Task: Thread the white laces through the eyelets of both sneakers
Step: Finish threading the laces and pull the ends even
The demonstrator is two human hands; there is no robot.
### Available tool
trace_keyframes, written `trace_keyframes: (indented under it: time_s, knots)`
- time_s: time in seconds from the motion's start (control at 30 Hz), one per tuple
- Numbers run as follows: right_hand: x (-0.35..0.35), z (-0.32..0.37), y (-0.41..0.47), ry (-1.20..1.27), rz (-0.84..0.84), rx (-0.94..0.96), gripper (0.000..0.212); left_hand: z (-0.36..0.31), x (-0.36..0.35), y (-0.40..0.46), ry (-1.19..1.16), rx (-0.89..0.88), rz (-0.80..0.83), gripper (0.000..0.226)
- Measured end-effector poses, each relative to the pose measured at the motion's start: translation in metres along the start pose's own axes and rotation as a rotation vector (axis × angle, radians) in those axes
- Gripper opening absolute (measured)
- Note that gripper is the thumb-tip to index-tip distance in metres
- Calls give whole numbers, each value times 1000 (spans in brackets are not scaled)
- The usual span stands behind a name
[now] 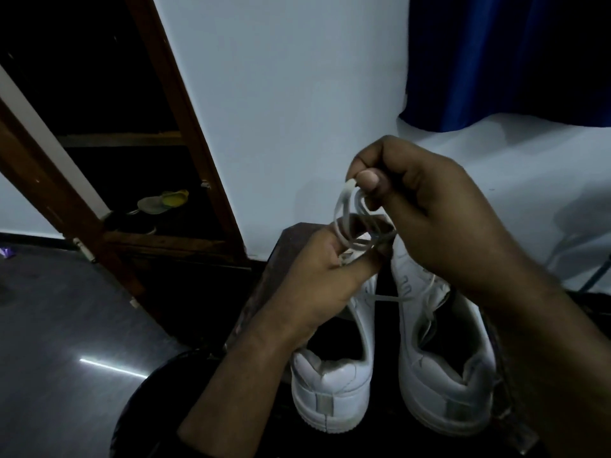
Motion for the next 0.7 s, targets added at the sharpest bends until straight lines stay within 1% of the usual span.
trace_keyframes:
  time_s: [0.03,0.1,0.17,0.2,0.23,0.3,0.33,0.37,0.43,0.53,0.63,0.7]
  knots:
    - [-1,2,0,24,15,19,14,-2,-4,1,-49,-44,31,31]
    - [-2,3,0,72,22,41,13,-6,-7,1,-121,-75,86,31]
    - [-1,0,1,138,-3,38,13,-9,-8,1,-115,-85,142,22]
    - [-1,-3,2,157,-25,31,14,-8,-9,1,-85,-88,144,13]
    - [0,-6,3,162,-47,20,14,-8,-10,2,-64,-73,119,9]
    - [2,-11,4,164,-85,-16,15,-5,-6,3,-21,-21,15,29]
    - [4,-14,4,152,-102,-37,15,-1,0,4,7,5,-23,34]
    - [5,-17,4,118,-114,-64,15,2,6,4,36,18,-55,33]
    - [2,-25,5,-9,-96,-145,15,3,19,2,122,0,-82,25]
    - [-12,-32,4,-197,10,-254,15,1,30,-1,439,-124,-89,22]
    - [-27,-29,0,-336,119,-286,14,0,38,-5,689,-219,-141,19]
    - [-32,-24,-4,-430,177,-287,16,1,41,-7,767,-221,-147,19]
Point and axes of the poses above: each hand's wrist, its own y-axis towards the middle knuckle, its own x-axis out of the back of the hand, z = x × y, the point moved 1 cm from there along y, towards the middle knuckle, and after that the axes turned 12 degrees about -x, right-handed, at the moved point
